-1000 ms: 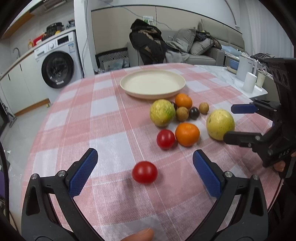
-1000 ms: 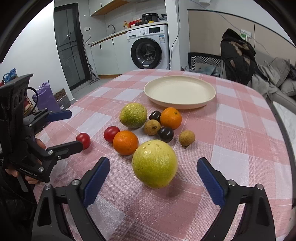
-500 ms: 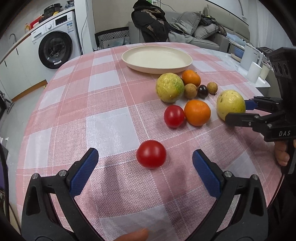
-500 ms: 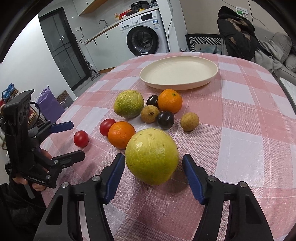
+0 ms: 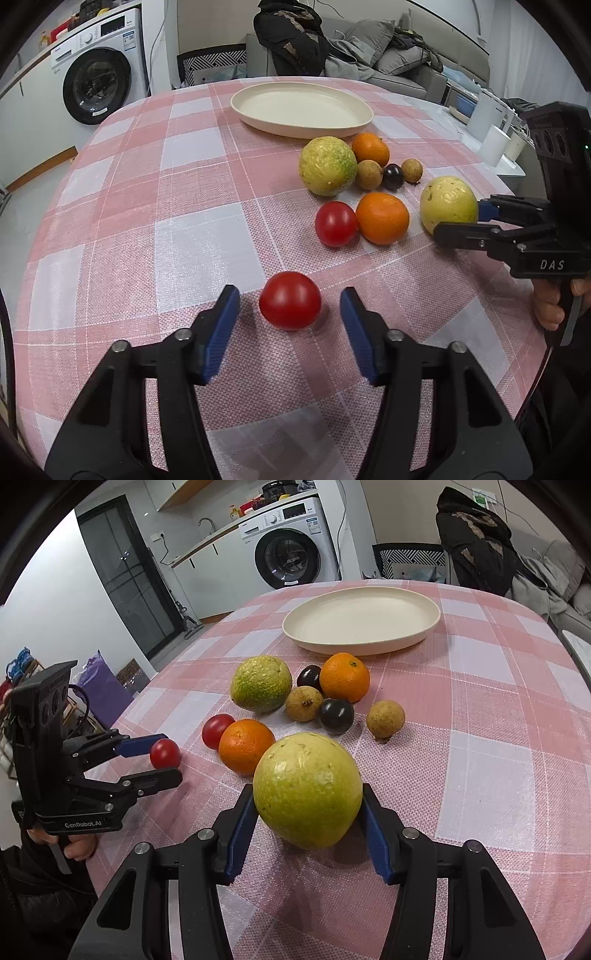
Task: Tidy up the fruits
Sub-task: 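Grasp the red cherry tomato with the left tool while the right tool grasps the large yellow-green citrus, then carry the tomato and citrus to the cream plate and release both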
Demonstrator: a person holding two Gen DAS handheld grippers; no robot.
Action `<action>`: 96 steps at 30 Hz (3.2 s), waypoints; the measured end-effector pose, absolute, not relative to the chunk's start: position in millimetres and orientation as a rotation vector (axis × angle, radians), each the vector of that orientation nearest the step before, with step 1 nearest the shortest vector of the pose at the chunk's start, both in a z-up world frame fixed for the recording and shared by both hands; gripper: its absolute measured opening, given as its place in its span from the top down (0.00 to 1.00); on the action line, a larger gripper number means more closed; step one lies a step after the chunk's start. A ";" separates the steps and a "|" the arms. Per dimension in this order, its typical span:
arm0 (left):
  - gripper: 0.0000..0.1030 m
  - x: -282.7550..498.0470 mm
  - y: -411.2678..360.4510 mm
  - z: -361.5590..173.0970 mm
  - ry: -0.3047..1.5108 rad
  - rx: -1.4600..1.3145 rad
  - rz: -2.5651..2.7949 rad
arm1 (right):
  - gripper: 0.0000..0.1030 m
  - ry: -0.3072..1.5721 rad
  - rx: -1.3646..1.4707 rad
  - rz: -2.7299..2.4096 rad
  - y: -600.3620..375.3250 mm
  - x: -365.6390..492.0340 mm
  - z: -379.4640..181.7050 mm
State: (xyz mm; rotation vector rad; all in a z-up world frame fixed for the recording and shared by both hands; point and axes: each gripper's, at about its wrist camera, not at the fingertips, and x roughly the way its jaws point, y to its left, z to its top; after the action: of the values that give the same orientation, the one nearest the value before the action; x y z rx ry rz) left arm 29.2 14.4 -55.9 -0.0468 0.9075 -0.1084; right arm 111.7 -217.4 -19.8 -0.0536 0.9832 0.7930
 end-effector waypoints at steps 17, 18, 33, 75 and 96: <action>0.72 26.0 15.0 -50.6 0.866 -0.053 -0.124 | 0.48 0.943 -0.072 0.784 -215.8 103.7 -16.5; 0.72 26.3 15.1 -49.0 0.860 -0.053 -0.124 | 0.48 0.934 -0.071 0.784 -216.1 103.3 -15.2; 0.72 41.4 16.9 -16.0 0.756 -0.055 -0.106 | 0.48 0.799 -0.046 0.760 -214.6 117.6 24.8; 0.40 101.7 36.2 -39.6 0.840 -0.007 -0.069 | 0.48 0.762 0.020 0.692 -206.3 176.9 36.5; 0.74 120.5 20.0 -46.2 0.863 0.012 -0.116 | 0.48 0.786 0.010 0.696 -201.9 180.4 29.9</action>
State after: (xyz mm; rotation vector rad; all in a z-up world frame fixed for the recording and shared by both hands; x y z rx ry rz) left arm 120.5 20.0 -46.2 0.0120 0.8633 -0.1160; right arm 180.4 -201.9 29.9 0.0099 0.7863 0.6959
